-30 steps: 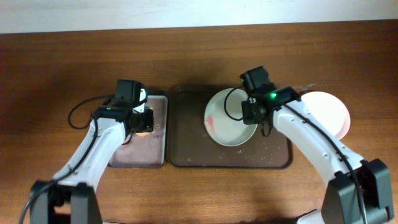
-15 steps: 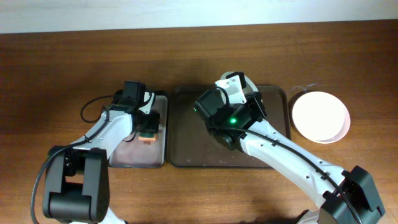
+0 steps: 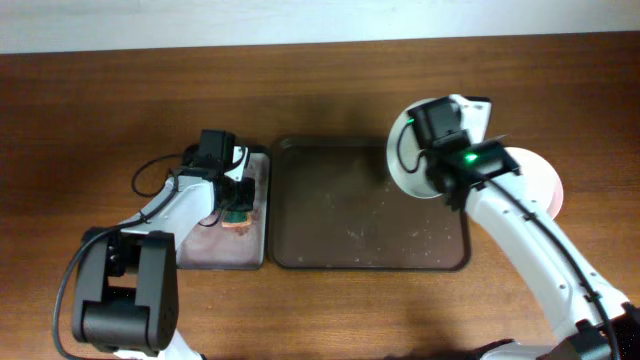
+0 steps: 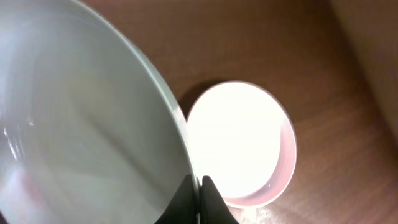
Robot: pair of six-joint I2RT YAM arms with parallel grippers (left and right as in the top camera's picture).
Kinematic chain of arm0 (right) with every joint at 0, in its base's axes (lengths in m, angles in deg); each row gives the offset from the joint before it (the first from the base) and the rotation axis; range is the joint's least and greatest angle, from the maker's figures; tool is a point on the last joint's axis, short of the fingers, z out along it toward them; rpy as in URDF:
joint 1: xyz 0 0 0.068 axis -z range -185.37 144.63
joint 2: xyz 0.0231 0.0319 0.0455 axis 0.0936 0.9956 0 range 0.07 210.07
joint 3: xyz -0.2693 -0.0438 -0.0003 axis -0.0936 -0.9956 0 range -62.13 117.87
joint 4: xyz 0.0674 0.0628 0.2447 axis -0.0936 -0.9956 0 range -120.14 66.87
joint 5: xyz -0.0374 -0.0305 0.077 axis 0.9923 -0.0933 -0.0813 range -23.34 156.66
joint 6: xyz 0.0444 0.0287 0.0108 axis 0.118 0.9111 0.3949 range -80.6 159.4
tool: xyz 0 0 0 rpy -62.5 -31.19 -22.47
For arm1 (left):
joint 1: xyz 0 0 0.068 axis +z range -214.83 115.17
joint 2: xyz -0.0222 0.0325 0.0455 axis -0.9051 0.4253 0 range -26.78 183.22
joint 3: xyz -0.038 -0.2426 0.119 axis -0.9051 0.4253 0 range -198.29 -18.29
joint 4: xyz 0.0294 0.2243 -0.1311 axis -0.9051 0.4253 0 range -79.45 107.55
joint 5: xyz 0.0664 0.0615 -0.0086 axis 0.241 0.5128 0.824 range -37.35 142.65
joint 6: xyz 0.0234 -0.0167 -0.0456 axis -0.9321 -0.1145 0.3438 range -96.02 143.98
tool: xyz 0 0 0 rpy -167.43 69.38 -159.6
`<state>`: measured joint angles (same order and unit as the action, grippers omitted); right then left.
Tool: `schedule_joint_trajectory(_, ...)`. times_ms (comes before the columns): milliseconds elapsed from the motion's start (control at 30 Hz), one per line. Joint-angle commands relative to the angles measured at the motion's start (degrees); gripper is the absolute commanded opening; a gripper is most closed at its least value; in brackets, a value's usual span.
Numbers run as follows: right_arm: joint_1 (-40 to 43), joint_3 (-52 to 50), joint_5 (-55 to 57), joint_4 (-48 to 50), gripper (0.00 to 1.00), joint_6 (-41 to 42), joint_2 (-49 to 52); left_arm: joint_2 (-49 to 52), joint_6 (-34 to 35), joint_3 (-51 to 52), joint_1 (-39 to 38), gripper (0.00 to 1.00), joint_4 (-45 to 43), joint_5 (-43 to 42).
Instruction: Clean dirty plates on tray and stack at the side
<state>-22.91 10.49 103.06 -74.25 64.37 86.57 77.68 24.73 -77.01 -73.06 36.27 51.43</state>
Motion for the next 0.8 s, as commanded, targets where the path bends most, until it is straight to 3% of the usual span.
schedule_joint_trajectory(0, 9.57, 1.22, -12.33, -0.76, 0.04, 1.07, -1.4, -1.42, 0.15, -0.31, 0.04, 0.74, 5.7, -0.15)
schedule_joint_trajectory(100, 23.41, 1.22, -22.25, -0.79, 0.04, 1.05, -1.4, -1.42, 0.13, -0.31, 0.04, 0.59, 10.64, -6.21)
schedule_joint_trajectory(233, 37.62, 0.83, -28.52, -1.29, 0.04, 1.03, -1.03, -1.4, 0.13, -0.28, 0.04, 0.45, 11.1, -6.51)
schedule_joint_trajectory(333, 45.68, -0.02, -28.76, -2.1, 0.04, 1.03, 0.44, -1.4, 0.13, 0.0, 0.04, 0.05, 11.67, -6.51)
schedule_joint_trajectory(367, 47.25, -0.55, -29.03, -2.12, 0.04, 1.01, 1.11, -1.4, 0.13, 0.04, 0.04, 0.0, 11.67, -6.51)
schedule_joint_trajectory(433, 48.76, -1.49, -29.38, -2.1, 0.04, 1.01, 2.38, -1.4, 0.13, 0.04, 0.04, 0.0, 11.65, -6.51)
schedule_joint_trajectory(500, 48.72, -1.6, -29.42, -2.08, 0.09, 1.03, 3.52, -1.42, 0.13, -0.09, 0.15, 0.38, 11.28, -6.54)
schedule_joint_trajectory(567, 48.7, -1.6, -34.4, -1.14, 0.49, 0.96, 3.87, -1.79, 0.13, -1.77, 0.15, 0.52, 11.72, -6.49)
schedule_joint_trajectory(667, 48.63, -1.6, -51.21, 0.33, 0.5, -7.63, 3.87, -6.67, 2.64, -4.57, 0.15, 0.55, 12.55, -2.86)
schedule_joint_trajectory(767, 45.07, -1.6, -60.92, 0.02, 0.51, -13.49, 3.87, -12.59, 7.43, -4.68, 0.15, 0.7, 12.74, 0.15)
